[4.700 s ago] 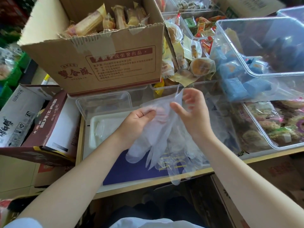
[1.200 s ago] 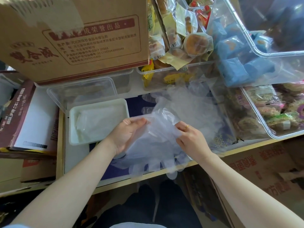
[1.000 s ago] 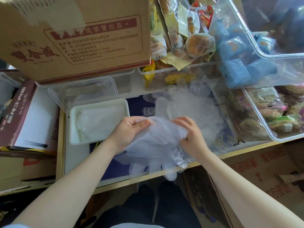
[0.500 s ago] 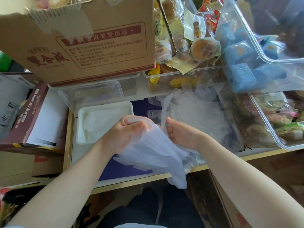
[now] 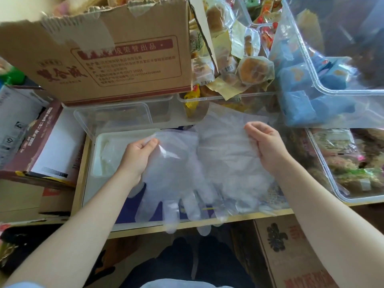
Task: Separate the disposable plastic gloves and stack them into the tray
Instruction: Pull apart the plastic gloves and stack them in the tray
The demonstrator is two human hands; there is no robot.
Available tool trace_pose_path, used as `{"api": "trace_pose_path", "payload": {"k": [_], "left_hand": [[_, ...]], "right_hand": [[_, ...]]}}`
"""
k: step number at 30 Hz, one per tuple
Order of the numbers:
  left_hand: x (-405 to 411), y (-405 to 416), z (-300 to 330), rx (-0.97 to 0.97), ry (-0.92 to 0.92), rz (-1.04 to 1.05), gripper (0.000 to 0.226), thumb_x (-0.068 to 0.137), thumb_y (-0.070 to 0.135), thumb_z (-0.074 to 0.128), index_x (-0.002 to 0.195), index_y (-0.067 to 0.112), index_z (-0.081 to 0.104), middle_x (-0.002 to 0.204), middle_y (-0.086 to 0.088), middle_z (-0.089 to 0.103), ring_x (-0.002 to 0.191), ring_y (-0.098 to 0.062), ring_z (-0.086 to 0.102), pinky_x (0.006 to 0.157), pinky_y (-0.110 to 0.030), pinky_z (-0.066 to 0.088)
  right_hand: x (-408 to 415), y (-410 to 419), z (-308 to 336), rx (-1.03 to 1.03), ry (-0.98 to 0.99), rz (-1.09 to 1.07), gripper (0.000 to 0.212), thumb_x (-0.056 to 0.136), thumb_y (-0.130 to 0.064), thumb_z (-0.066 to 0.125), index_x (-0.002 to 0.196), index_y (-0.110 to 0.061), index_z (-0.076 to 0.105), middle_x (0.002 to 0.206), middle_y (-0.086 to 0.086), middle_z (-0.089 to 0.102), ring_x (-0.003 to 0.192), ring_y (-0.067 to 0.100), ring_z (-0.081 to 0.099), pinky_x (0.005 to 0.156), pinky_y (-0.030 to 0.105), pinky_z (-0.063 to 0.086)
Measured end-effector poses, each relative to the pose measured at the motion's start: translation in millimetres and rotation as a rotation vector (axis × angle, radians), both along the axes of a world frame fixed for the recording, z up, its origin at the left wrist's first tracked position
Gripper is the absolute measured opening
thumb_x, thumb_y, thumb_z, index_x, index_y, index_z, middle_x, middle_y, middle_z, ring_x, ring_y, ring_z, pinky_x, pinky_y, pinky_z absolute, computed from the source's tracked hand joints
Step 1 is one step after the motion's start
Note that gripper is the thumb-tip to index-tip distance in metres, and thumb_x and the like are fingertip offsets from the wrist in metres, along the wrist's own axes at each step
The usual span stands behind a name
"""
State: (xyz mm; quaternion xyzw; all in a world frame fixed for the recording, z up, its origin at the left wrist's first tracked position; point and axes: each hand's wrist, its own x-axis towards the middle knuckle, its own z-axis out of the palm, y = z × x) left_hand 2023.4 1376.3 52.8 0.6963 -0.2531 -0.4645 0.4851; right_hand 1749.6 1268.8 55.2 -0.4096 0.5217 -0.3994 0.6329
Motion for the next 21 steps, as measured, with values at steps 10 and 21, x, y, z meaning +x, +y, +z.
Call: {"api": "trace_pose_path", "payload": {"k": [10,21], "left_hand": [[-16.1,-34.2,5.7,0.042,0.018,0.108,0.011,0.095,0.02,0.053,0.093,0.014,0.062,0.082,0.003,0.063,0.079,-0.009,0.059,0.072,-0.021,0.045],[-83.2,-42.2,55.0,0.025,0.203,-0.22,0.02,0.096,0.022,0.051,0.106,0.013,0.065,0.088,-0.005,0.07,0.082,-0.02,0.067,0.069,-0.032,0.053]], "right_hand": [[-19.0,5.6,45.4,0.052,-0.35,0.577,0.024,0.064,-0.033,0.082,0.076,-0.019,0.066,0.071,0.002,0.068,0.06,0.009,0.062,0.058,0.018,0.05],[-3.1,27.1,43.1,0.079,-0.253,0.639,0.018,0.064,-0.034,0.081,0.072,-0.021,0.071,0.063,-0.003,0.064,0.049,0.007,0.048,0.044,0.015,0.036]]}}
